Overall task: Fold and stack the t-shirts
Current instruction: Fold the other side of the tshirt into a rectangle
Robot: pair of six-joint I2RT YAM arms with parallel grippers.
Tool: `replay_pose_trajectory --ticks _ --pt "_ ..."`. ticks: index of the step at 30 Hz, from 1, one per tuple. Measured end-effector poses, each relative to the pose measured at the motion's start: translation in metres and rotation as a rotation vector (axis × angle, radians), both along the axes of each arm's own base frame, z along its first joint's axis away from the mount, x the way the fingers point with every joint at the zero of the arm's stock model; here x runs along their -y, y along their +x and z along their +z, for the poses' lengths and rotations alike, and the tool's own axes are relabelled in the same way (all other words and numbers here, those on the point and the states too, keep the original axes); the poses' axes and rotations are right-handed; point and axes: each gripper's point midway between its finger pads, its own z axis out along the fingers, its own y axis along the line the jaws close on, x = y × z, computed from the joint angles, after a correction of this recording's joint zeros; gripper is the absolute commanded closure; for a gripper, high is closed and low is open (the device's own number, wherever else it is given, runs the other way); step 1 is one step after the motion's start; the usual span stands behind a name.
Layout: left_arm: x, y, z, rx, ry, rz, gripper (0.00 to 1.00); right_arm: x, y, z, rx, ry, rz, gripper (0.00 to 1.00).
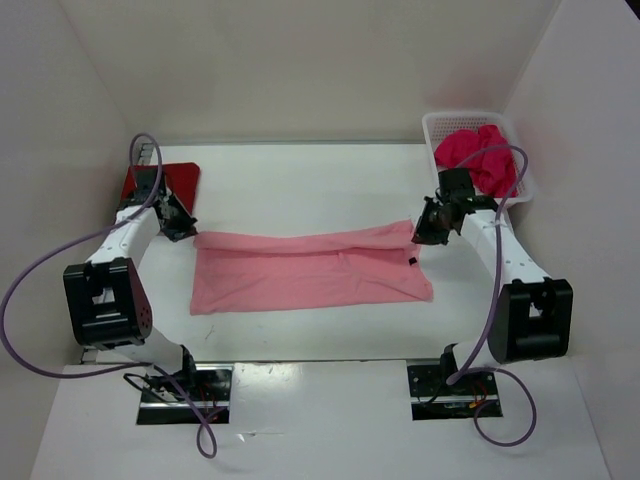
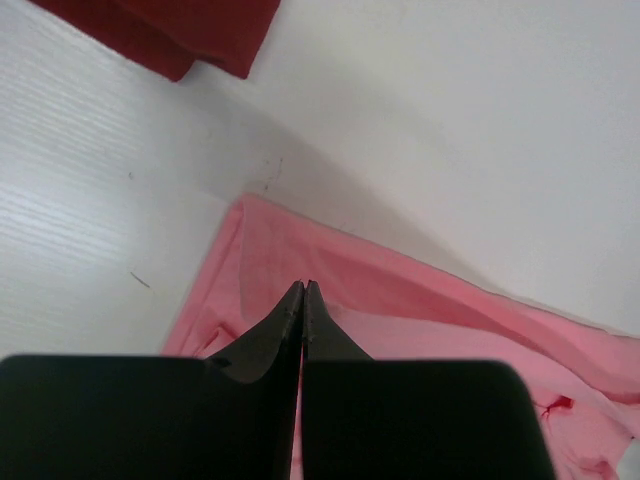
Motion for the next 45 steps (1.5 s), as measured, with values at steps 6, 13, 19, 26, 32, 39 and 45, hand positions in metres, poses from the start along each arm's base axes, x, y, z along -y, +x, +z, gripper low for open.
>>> replay_pose_trajectory --ticks 6,13,19,26,32,39,45 --pt "-0.009 -0.020 -0.005 -0.013 -0.072 0.033 1.00 0.010 -0.029 -0.013 -0.096 0.005 -0.035 0.98" --pt "-0.013 -0.053 -0.033 -0.099 -0.181 0.078 0.82 0.013 -0.055 -0.021 -0.174 0.000 -0.047 0.94" --pt "-0.015 -0.057 -0.018 -0.052 -0.206 0.108 0.69 0.013 -0.063 -0.020 -0.196 0.002 -0.054 0.71" --pt "0.003 -0.042 0.019 0.087 -0.192 0.058 0.69 0.001 -0.064 -0.019 -0.192 -0.004 -0.007 1.00" --pt "0.069 -0.024 0.004 0.074 -0.217 -0.127 0.69 -0.066 -0.021 -0.029 -0.119 0.013 0.150 0.87" --pt "0.086 -0.039 -0.048 -0.081 -0.239 -0.155 0.73 -0.102 0.018 -0.079 -0.125 0.002 0.181 0.69" --pt "0.062 -0.059 -0.070 -0.141 -0.240 -0.072 0.76 -0.104 0.026 -0.093 -0.120 -0.030 0.176 0.67"
